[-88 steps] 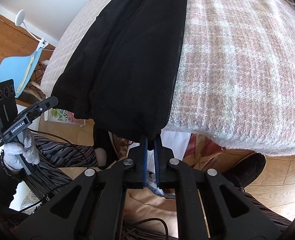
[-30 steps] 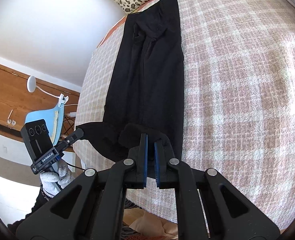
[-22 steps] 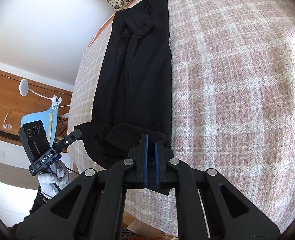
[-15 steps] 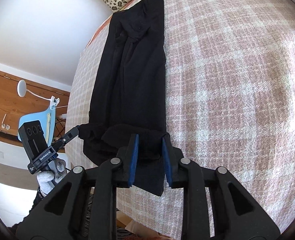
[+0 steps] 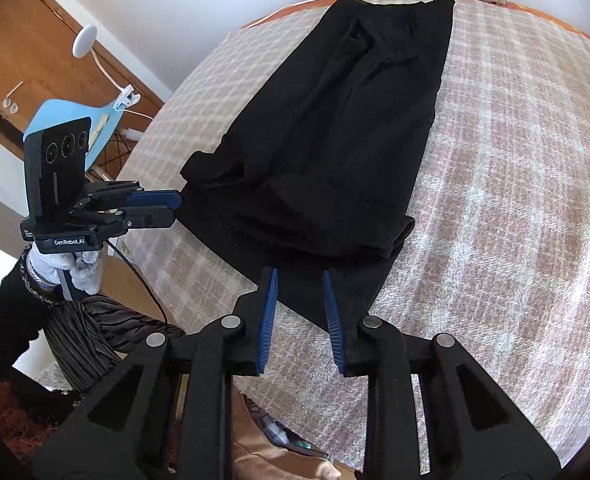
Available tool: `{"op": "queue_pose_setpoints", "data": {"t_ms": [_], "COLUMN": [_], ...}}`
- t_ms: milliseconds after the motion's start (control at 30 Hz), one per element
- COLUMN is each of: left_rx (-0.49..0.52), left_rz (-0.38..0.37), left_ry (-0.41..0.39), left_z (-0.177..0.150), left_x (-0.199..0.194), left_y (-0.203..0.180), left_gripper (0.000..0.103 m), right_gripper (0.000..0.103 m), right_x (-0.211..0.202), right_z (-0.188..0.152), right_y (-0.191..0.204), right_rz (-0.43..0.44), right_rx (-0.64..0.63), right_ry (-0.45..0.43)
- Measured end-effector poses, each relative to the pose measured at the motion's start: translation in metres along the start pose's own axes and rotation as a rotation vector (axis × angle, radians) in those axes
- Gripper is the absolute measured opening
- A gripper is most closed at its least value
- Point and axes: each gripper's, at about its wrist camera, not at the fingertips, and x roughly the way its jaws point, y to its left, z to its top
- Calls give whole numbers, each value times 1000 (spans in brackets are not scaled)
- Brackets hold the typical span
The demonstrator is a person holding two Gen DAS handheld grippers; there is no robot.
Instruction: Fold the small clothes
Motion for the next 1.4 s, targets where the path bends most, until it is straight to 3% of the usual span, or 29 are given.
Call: {"op": "queue_pose_setpoints", "data": {"t_ms": [167,400,467,567,733,867,933,1167,1333,1400], "left_rx": [-27,-3,29,40,99,54,49,67,182,239], "left_rz": [27,120,153,135,11,-69,-52,-33,-99,-75], "left_ry": [12,-84,-114,-133,-87,-6,26,-1,-12,25], "left_z": [12,44,47,46,30,21,20,35,37,32], "left_x": [11,5,0,-8,-17,-1,9,19,18,27], "left_y": [7,6,1,-1,-15,-14,-13,-20,-50,-59], "left_gripper": [25,25,25,25,25,25,25,25,25,25], "right_gripper": [26,26,26,26,26,26,26,26,26,26], "right_x": [12,5,-1,-13,-12,18,30,15,16,18], "right_z": [15,49,51,48,30,20,24,57,71,73], "right_y": [-5,-19,-21,-13,12,15,8,-27,-49,-48], "right_rz": [-42,-173,-159,-104,97,25,-4,-126,-138,-151], "right_rx": [7,38,46,6,-113,-150,-124,29,92,82], "right_ry": [15,-81,-98,-115,-33,68,89,-73,-80,-73]}}
